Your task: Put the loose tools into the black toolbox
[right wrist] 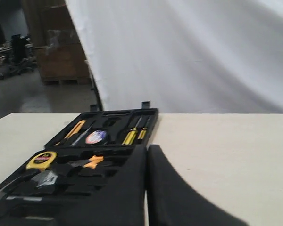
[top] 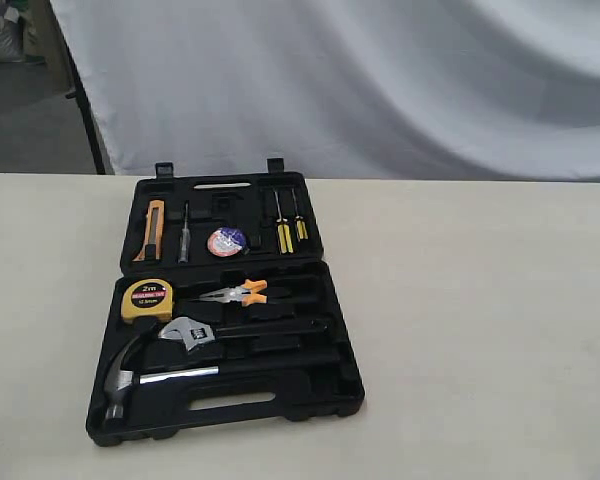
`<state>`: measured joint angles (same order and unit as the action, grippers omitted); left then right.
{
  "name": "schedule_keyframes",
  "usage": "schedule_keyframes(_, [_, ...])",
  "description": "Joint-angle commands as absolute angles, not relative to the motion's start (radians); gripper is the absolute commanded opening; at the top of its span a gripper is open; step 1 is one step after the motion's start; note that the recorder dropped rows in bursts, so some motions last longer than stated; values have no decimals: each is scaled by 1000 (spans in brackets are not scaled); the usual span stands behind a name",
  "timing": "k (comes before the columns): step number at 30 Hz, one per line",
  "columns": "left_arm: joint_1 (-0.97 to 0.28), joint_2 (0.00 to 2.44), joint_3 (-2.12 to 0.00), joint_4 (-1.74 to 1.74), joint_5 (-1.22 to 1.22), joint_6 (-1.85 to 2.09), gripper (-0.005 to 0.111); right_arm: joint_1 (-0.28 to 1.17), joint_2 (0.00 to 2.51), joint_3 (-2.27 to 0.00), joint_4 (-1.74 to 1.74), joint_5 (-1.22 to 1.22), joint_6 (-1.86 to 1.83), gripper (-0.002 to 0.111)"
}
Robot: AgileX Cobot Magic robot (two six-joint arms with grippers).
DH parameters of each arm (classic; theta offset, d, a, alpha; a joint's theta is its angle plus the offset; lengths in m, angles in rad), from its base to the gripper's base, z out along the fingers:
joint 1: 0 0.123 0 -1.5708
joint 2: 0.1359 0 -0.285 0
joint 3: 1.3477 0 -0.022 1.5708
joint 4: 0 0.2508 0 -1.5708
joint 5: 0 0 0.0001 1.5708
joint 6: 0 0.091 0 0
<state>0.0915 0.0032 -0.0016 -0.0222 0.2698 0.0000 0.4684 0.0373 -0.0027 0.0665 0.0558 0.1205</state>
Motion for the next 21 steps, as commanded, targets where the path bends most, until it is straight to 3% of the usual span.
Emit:
schedule_keyframes(1, [83, 0, 0, -30, 269, 0, 1, 283, 0, 0, 87, 56, 160, 0])
schedule_keyframes(8, [83, 0, 0, -30, 269, 0, 1, 89, 0, 0, 105, 118, 144, 0])
schedule_keyframes(21, [83, 0, 0, -30, 269, 0, 1, 84, 0, 0, 100, 189, 12, 0])
